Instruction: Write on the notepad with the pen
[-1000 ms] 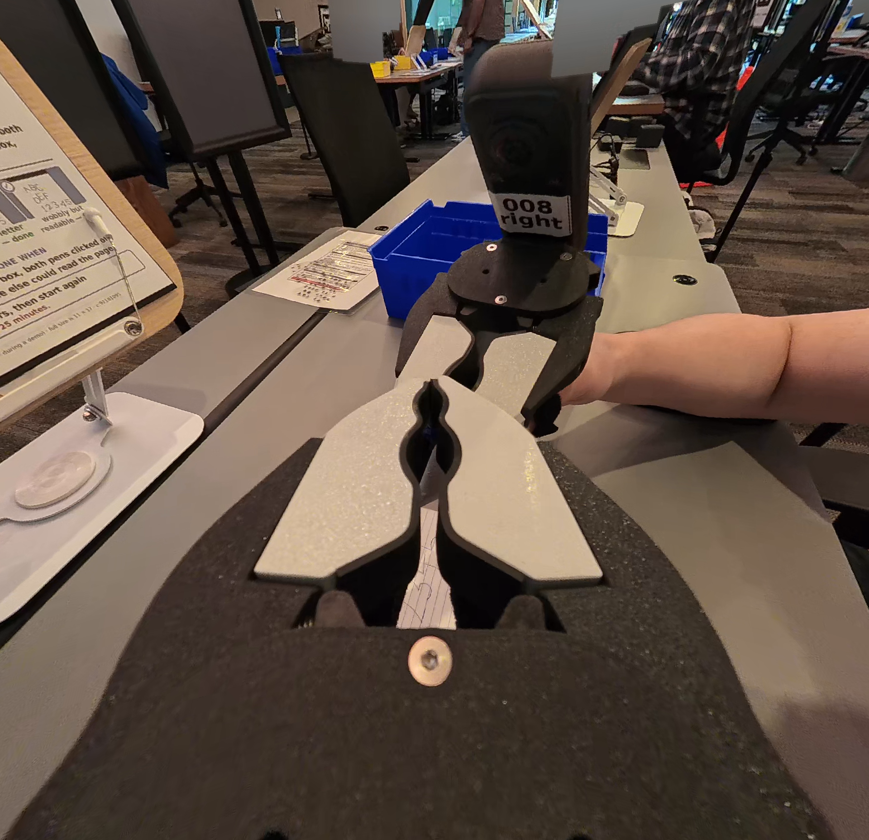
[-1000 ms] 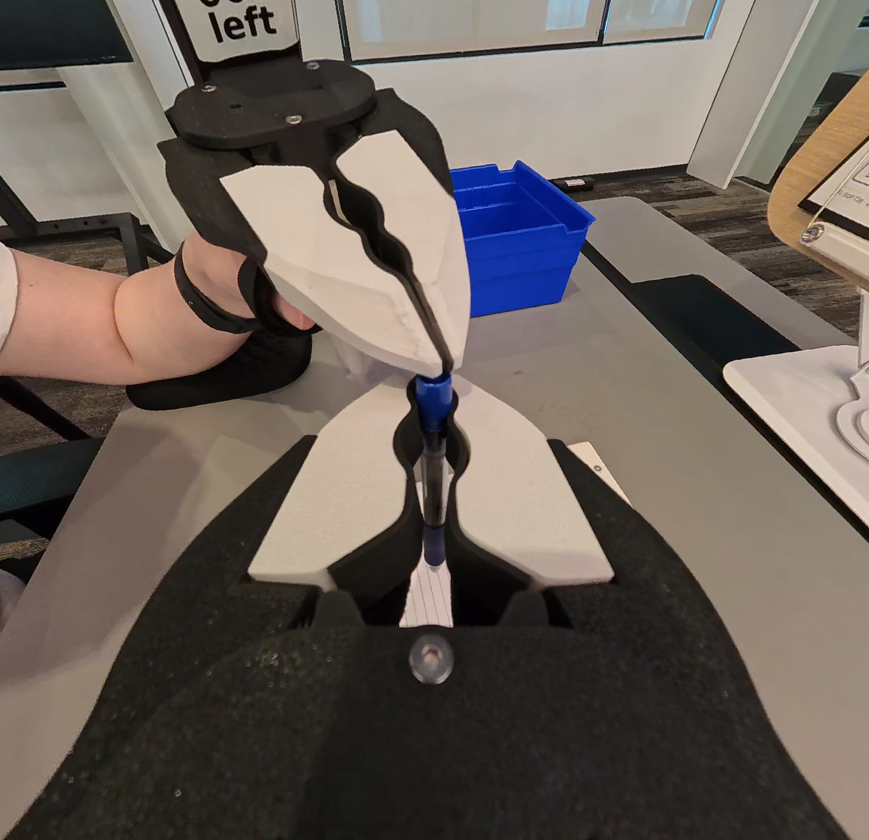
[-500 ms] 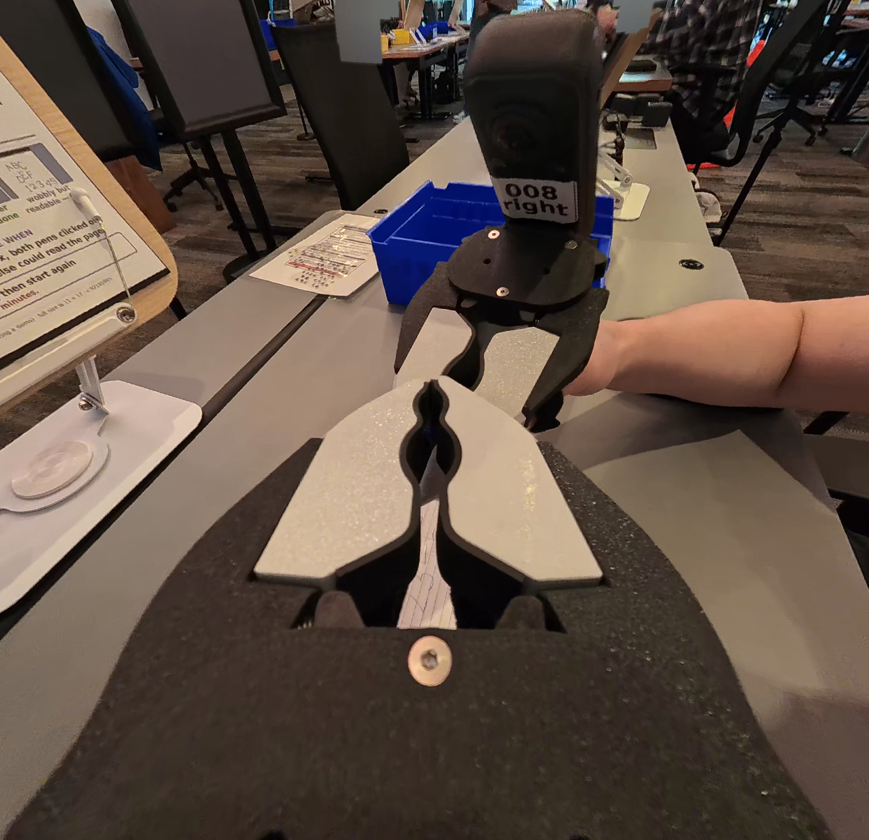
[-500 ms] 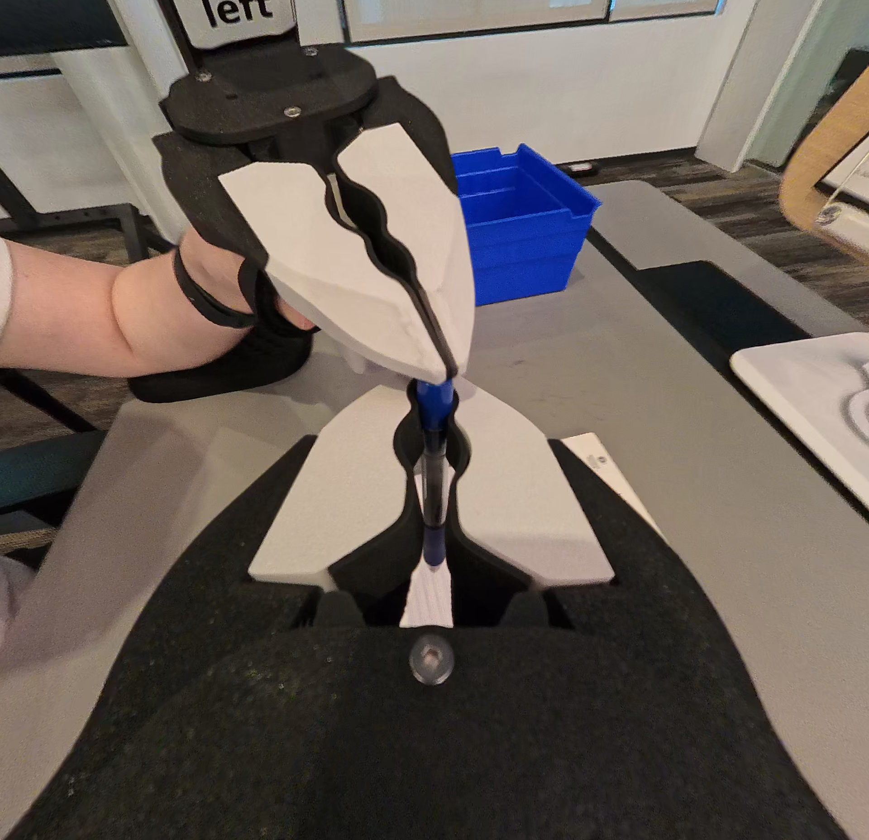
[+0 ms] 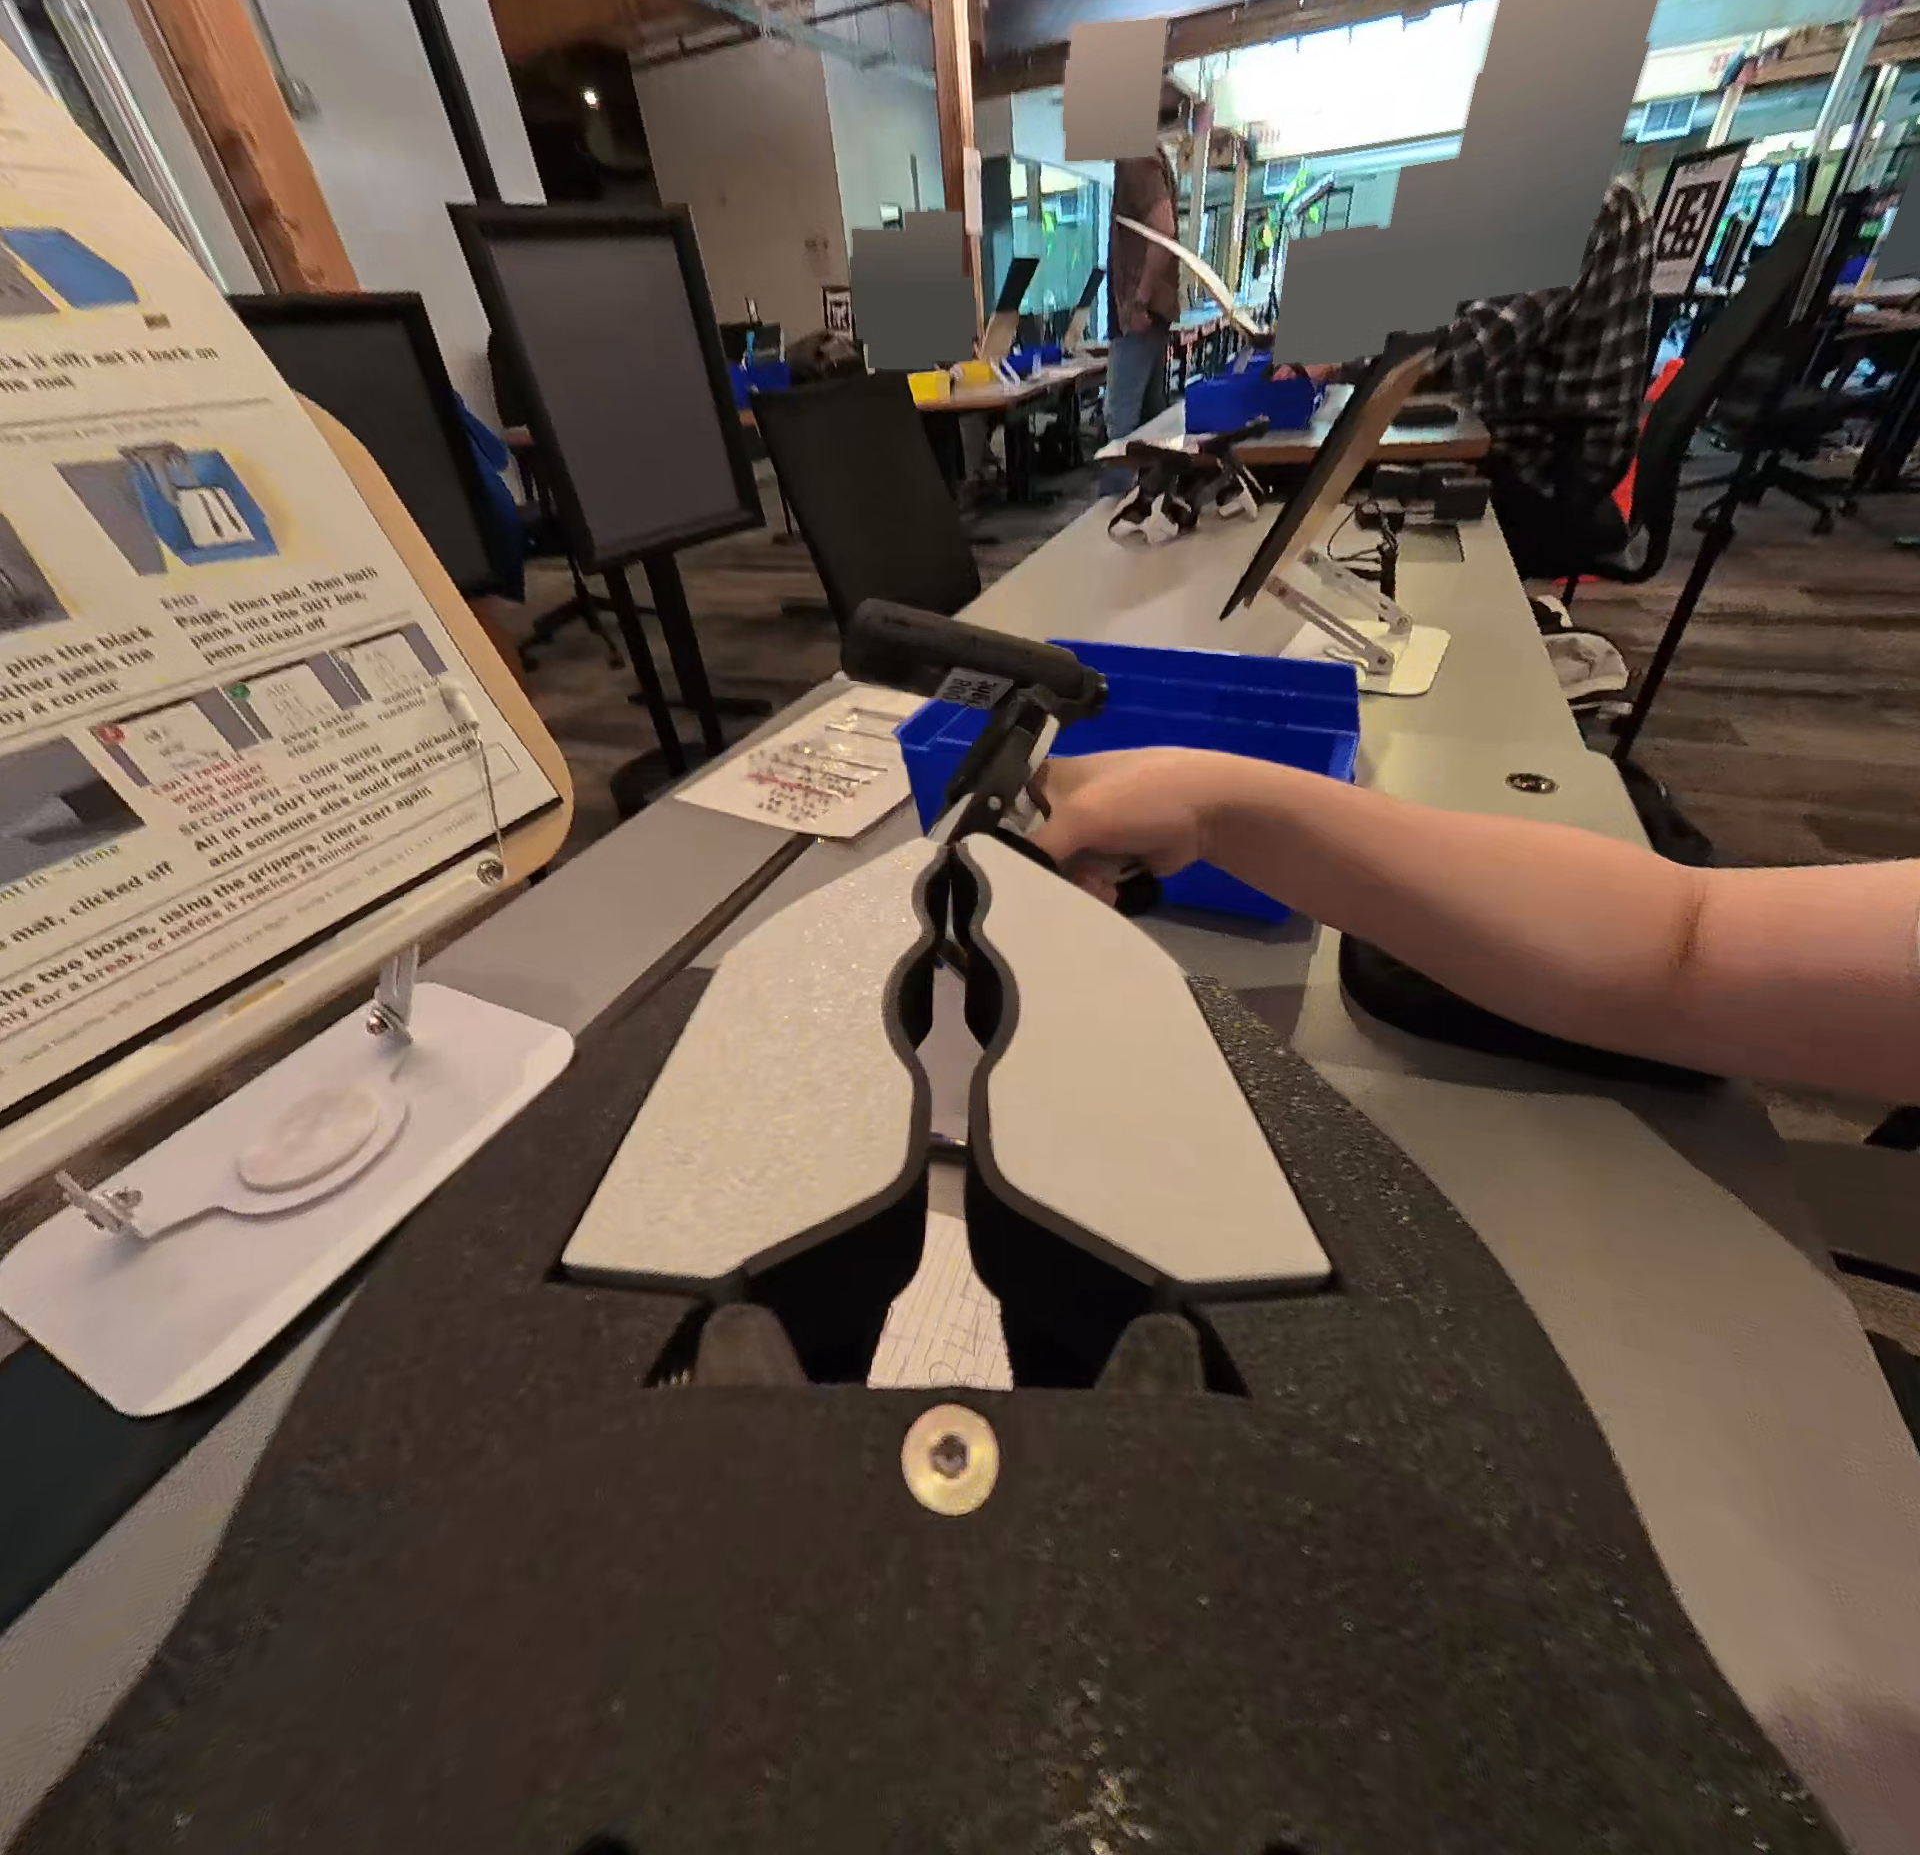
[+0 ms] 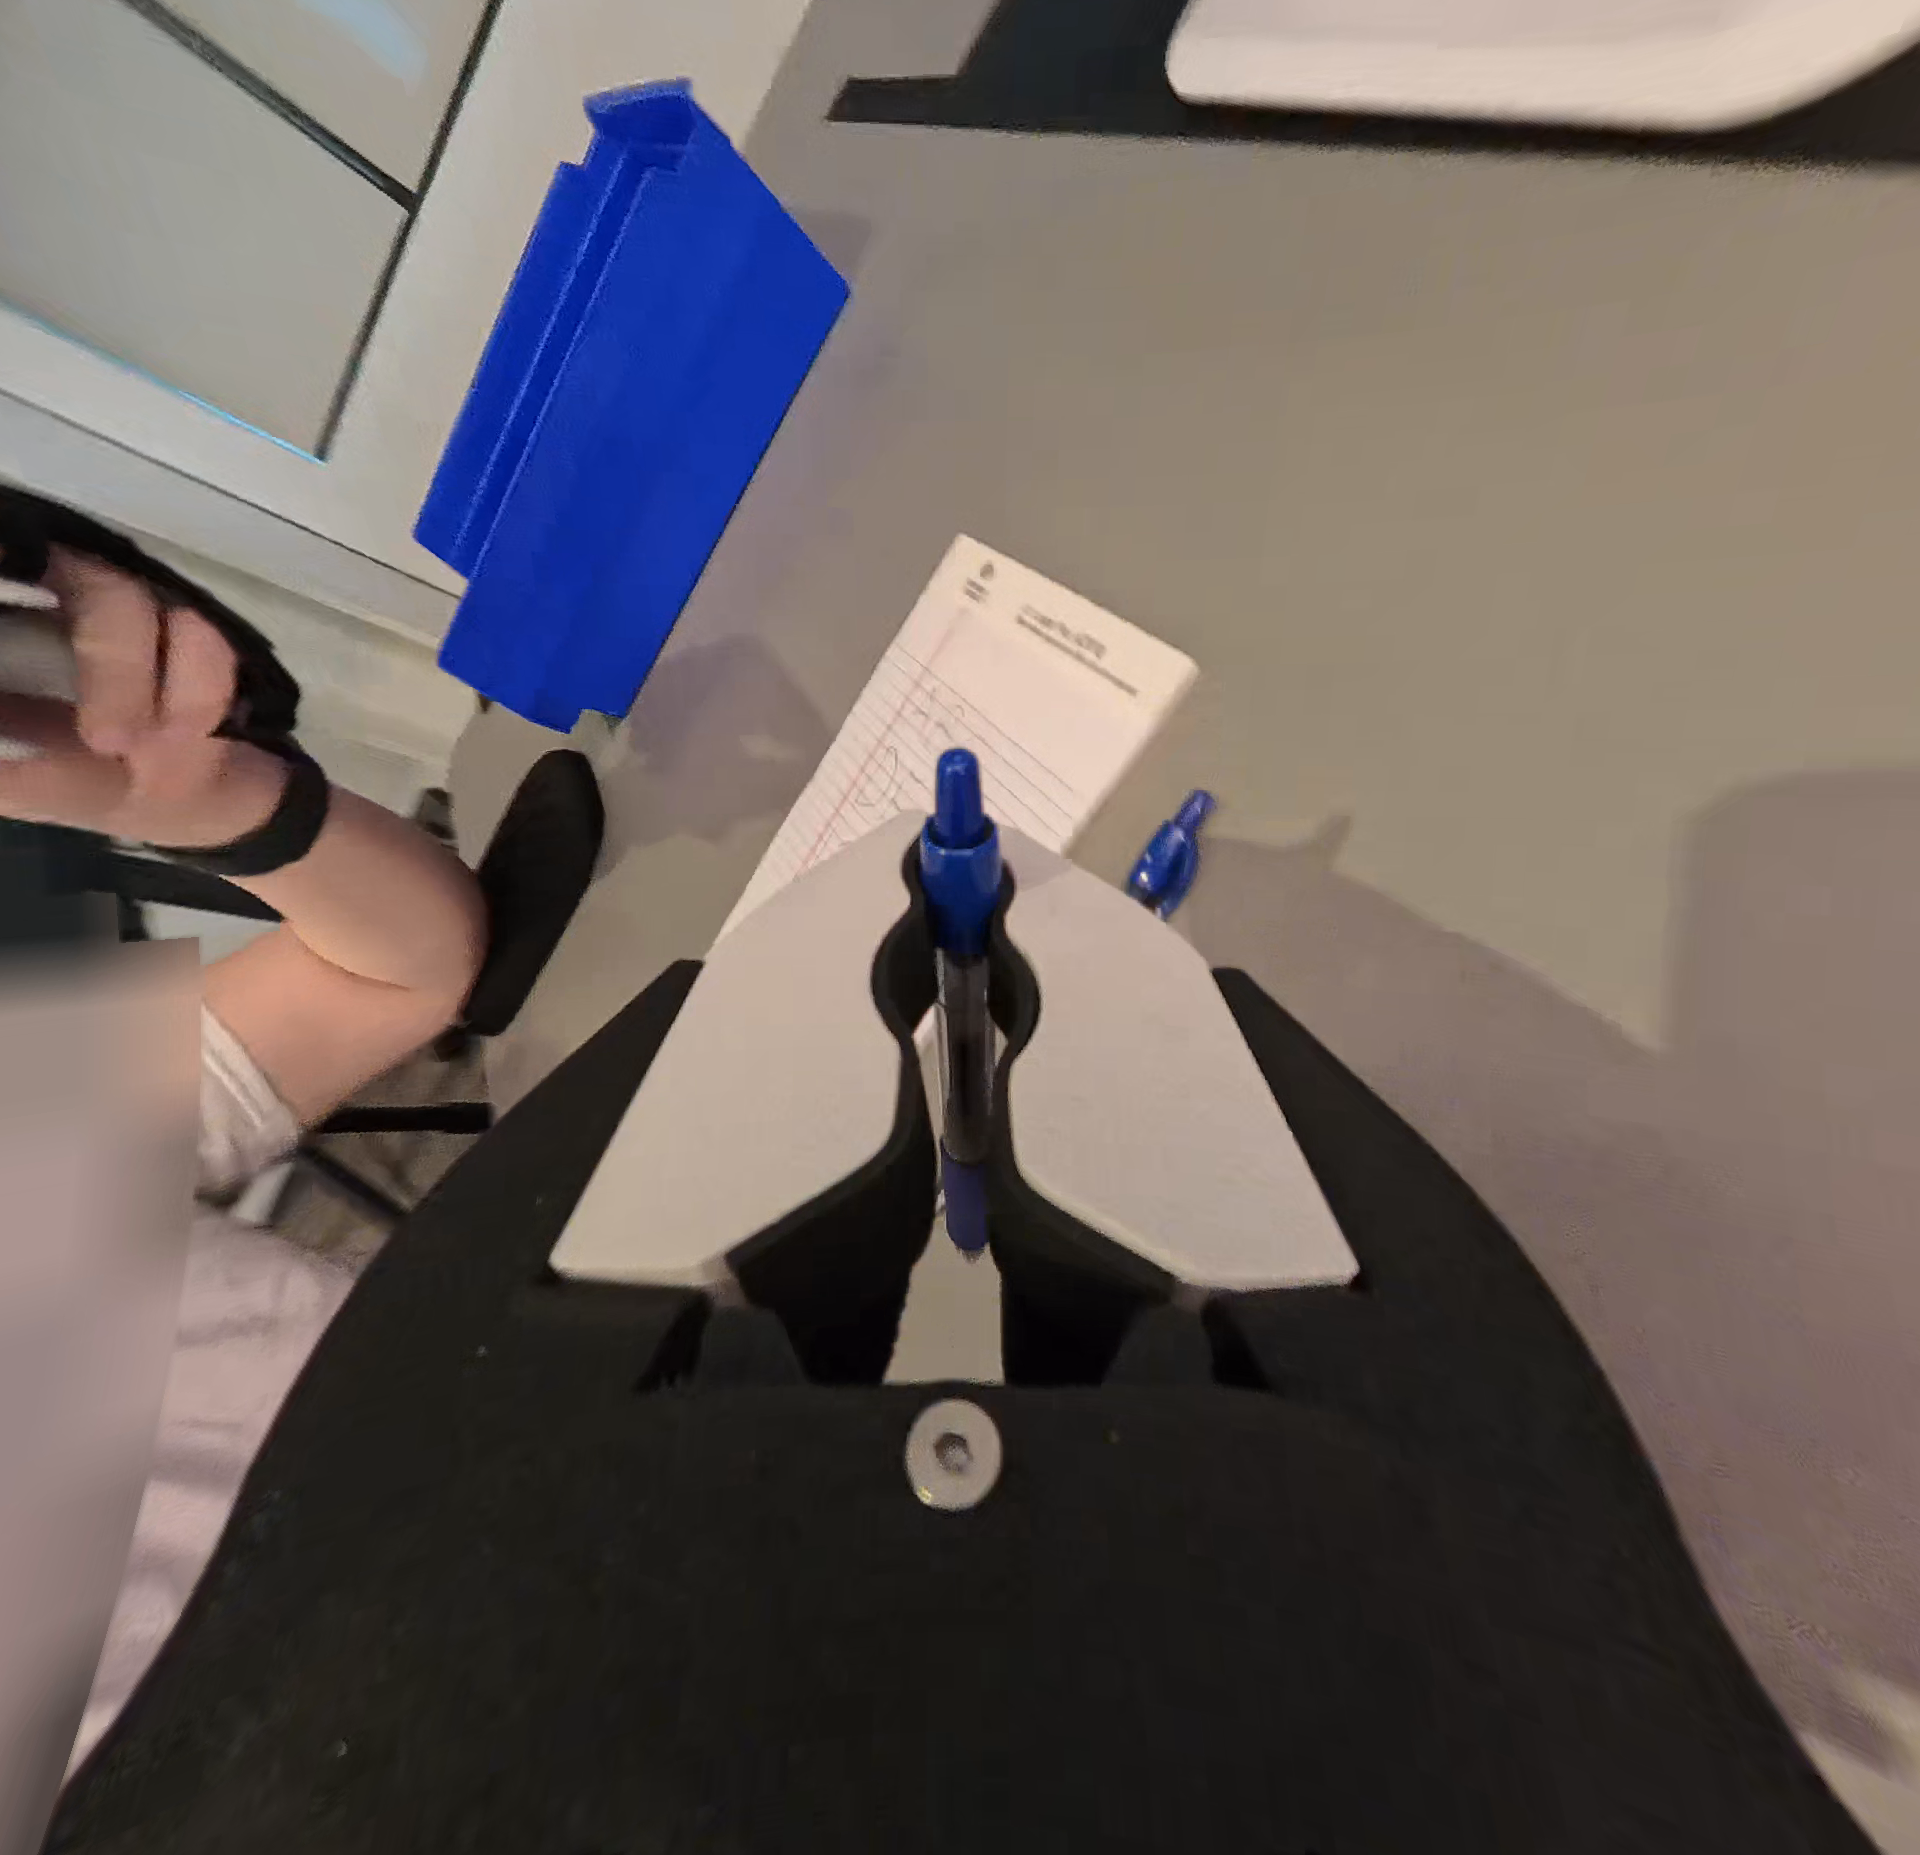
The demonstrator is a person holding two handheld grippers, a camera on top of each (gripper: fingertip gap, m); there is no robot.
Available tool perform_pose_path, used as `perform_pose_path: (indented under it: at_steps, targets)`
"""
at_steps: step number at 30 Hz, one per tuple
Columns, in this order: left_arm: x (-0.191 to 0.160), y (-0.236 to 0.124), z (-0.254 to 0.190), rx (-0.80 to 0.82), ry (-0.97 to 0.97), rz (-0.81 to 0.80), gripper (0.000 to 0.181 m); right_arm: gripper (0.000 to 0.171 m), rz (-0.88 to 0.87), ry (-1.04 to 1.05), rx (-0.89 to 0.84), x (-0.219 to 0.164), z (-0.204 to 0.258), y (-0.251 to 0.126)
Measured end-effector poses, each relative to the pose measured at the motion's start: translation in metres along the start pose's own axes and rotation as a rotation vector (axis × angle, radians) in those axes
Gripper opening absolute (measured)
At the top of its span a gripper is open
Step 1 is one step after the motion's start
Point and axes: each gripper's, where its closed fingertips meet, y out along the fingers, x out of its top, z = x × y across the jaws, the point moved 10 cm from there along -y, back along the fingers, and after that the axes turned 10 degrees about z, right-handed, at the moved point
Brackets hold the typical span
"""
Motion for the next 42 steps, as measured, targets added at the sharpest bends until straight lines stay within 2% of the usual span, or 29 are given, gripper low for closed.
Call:
perform_pose_path:
  at_steps: [6,12,17,20,26,29,35,42]
  targets:
    - [-0.004,0.007,-0.002,-0.011,0.009,0.059,0.000,0.004,0.064,0.189,0.229,-0.015,-0.039,0.021]
    - [-0.008,0.012,-0.003,-0.027,0.005,0.091,0.000,0.005,0.114,0.225,0.208,-0.023,-0.054,0.033]
    - [-0.010,0.015,-0.004,-0.038,0.005,0.108,0.000,0.006,0.123,0.219,0.127,-0.024,-0.060,0.033]
    - [-0.010,0.016,-0.004,-0.041,0.003,0.114,0.000,0.013,0.132,0.202,0.039,-0.024,-0.061,0.033]
    - [-0.010,0.016,-0.005,-0.049,0.004,0.121,0.000,0.022,0.157,0.169,-0.028,-0.021,-0.053,0.033]
    - [-0.009,0.014,-0.005,-0.046,0.008,0.122,0.000,0.031,0.166,0.141,-0.113,-0.019,-0.047,0.030]
    - [-0.006,0.011,-0.005,-0.038,0.004,0.111,0.000,0.034,0.209,0.111,-0.237,-0.016,-0.037,0.032]
    - [-0.004,0.009,-0.005,-0.029,0.009,0.107,0.000,0.046,0.273,0.063,-0.368,-0.015,-0.023,0.037]
